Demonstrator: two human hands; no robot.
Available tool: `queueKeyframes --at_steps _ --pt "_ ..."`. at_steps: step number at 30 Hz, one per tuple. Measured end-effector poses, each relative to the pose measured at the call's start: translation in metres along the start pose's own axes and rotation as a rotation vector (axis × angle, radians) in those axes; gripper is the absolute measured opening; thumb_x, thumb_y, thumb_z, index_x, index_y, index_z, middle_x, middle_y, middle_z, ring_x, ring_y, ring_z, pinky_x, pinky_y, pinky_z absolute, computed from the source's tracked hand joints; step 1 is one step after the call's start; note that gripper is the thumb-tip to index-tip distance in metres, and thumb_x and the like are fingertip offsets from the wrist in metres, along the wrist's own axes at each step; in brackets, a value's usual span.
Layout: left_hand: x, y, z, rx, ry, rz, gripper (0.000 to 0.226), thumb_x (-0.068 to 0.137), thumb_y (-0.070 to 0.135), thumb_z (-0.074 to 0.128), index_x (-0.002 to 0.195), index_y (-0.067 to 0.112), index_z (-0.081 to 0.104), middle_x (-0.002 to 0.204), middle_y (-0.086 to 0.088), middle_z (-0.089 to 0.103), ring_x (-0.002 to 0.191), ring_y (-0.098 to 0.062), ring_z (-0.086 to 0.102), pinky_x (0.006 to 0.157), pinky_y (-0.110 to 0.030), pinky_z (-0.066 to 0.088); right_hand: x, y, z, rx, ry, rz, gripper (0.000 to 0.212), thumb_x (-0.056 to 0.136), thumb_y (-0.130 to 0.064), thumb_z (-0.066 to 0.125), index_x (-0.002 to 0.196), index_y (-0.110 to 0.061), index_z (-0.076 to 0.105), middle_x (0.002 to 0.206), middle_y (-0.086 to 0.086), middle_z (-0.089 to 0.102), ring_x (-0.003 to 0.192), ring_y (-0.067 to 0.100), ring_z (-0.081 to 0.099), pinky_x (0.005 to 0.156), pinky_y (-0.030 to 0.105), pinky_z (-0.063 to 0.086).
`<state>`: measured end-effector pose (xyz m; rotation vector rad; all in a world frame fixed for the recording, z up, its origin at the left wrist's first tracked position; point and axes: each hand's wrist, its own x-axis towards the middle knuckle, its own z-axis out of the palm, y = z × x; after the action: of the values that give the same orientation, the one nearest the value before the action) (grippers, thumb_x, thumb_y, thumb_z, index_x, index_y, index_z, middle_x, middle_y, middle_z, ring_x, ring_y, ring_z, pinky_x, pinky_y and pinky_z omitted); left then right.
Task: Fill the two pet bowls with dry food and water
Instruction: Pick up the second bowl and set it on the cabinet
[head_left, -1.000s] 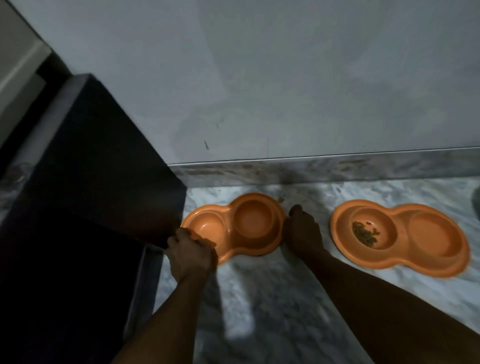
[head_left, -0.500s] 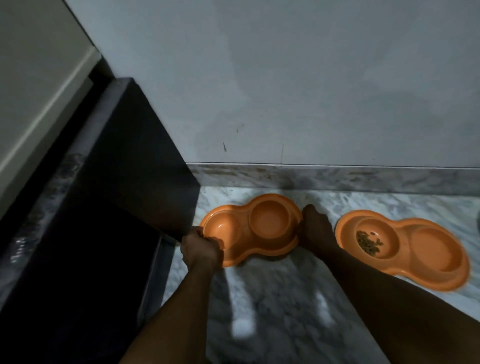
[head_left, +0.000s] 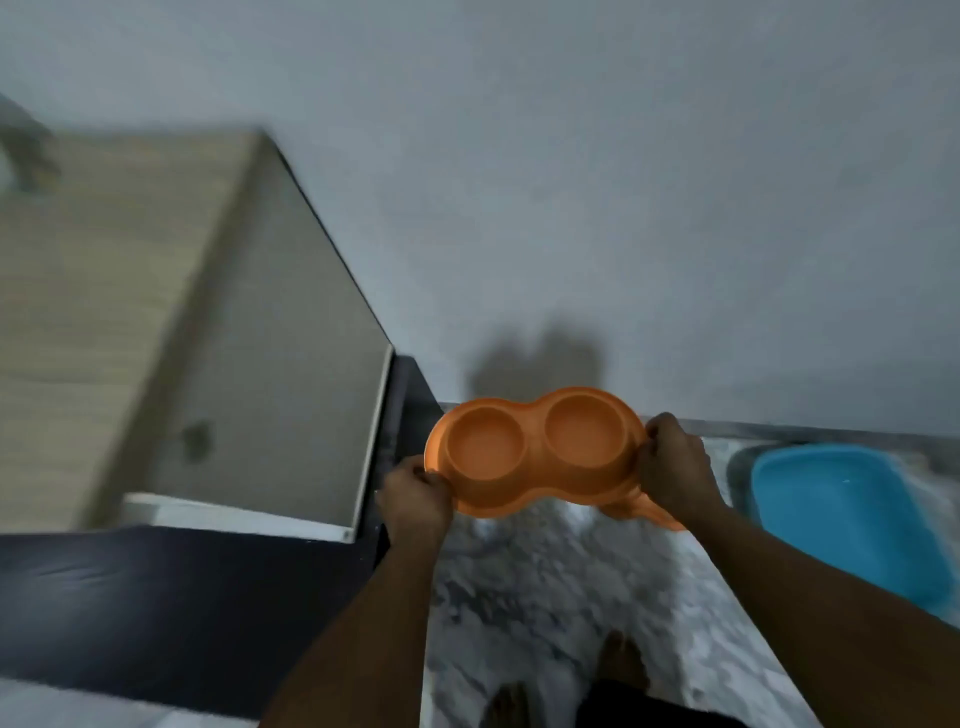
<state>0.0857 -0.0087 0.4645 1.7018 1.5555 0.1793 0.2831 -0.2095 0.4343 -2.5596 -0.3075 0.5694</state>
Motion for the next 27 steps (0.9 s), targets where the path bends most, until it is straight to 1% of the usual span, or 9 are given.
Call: queueKeyframes --at_steps 2,5,8,11,13,17,20,23,27 --pt "-0.041 0.043 -0.062 0.026 0.009 0.045 0.028 0.086 0.003 0.050 0.093 0.012 0.075 0.088 -0.015 0.073 0.087 -0.034 0.065 0.073 -0.032 0.047 -0.039 -0.041 -0.063 -0.048 0.015 -0.020 0.016 0.093 -0.009 0.044 0.106 -0.010 0.052 0.096 0.021 0.066 0.085 0.041 0.060 0.072 0.043 0.049" --pt "-0.091 0.089 -0.145 0.046 0.036 0.120 0.027 0.086 0.004 0.048 0.093 0.011 0.073 0.087 -0.012 0.071 0.084 -0.030 0.060 0.071 -0.030 0.040 -0.092 -0.097 -0.133 -0.139 0.062 -0.083 0.016 0.097 -0.015 0.044 0.111 -0.014 0.051 0.091 0.014 0.067 0.079 0.034 0.062 0.069 0.043 0.054" --pt "-0.113 0.106 -0.210 0.040 0.079 0.213 0.022 0.084 0.006 0.051 0.087 0.010 0.072 0.082 -0.011 0.071 0.083 -0.033 0.064 0.067 -0.029 0.039 -0.138 -0.145 -0.173 -0.173 0.141 -0.165 0.014 0.097 -0.016 0.045 0.109 -0.015 0.052 0.092 0.014 0.068 0.079 0.036 0.064 0.070 0.044 0.056" --pt "-0.123 0.106 -0.273 0.014 0.115 0.285 0.017 0.078 0.013 0.050 0.077 0.013 0.067 0.069 -0.006 0.062 0.075 -0.034 0.062 0.058 -0.027 0.034 -0.179 -0.189 -0.185 -0.164 0.198 -0.252 0.016 0.095 -0.019 0.047 0.109 -0.013 0.053 0.093 0.015 0.069 0.080 0.038 0.063 0.066 0.039 0.049" --pt "-0.126 0.094 -0.319 0.018 0.123 0.342 0.019 0.082 0.013 0.049 0.077 0.014 0.067 0.069 -0.006 0.062 0.073 -0.031 0.060 0.059 -0.025 0.033 -0.208 -0.216 -0.180 -0.149 0.226 -0.314 0.016 0.095 -0.020 0.049 0.108 -0.012 0.055 0.092 0.015 0.069 0.077 0.036 0.062 0.065 0.039 0.049" --pt "-0.116 0.041 -0.415 0.041 0.153 0.377 0.025 0.085 0.011 0.053 0.097 0.012 0.075 0.082 -0.009 0.074 0.076 -0.024 0.064 0.066 -0.025 0.040 -0.272 -0.274 -0.146 -0.129 0.238 -0.377 0.018 0.096 -0.021 0.050 0.110 -0.011 0.055 0.093 0.015 0.069 0.080 0.036 0.062 0.064 0.037 0.044" --pt "-0.111 -0.001 -0.488 0.021 0.157 0.336 0.023 0.084 0.013 0.054 0.093 0.013 0.075 0.079 -0.006 0.072 0.079 -0.026 0.067 0.067 -0.028 0.046 -0.319 -0.320 -0.109 -0.101 0.208 -0.418 0.015 0.093 -0.019 0.051 0.106 -0.012 0.055 0.091 0.014 0.068 0.080 0.036 0.061 0.065 0.038 0.046" --pt "-0.104 -0.030 -0.553 0.018 0.201 0.306 0.020 0.083 0.010 0.055 0.086 0.013 0.075 0.076 -0.005 0.071 0.077 -0.025 0.064 0.066 -0.027 0.042 -0.354 -0.368 -0.071 -0.082 0.171 -0.459 0.011 0.093 -0.019 0.050 0.101 -0.013 0.055 0.088 0.012 0.068 0.076 0.033 0.061 0.064 0.038 0.049" --pt "-0.079 -0.051 -0.613 0.016 0.244 0.271 0.020 0.081 0.007 0.056 0.089 0.012 0.074 0.082 -0.008 0.072 0.077 -0.025 0.061 0.069 -0.027 0.041 -0.374 -0.430 -0.033 -0.099 0.162 -0.510 0.014 0.093 -0.025 0.049 0.101 -0.015 0.055 0.091 0.013 0.067 0.081 0.034 0.062 0.067 0.039 0.052"
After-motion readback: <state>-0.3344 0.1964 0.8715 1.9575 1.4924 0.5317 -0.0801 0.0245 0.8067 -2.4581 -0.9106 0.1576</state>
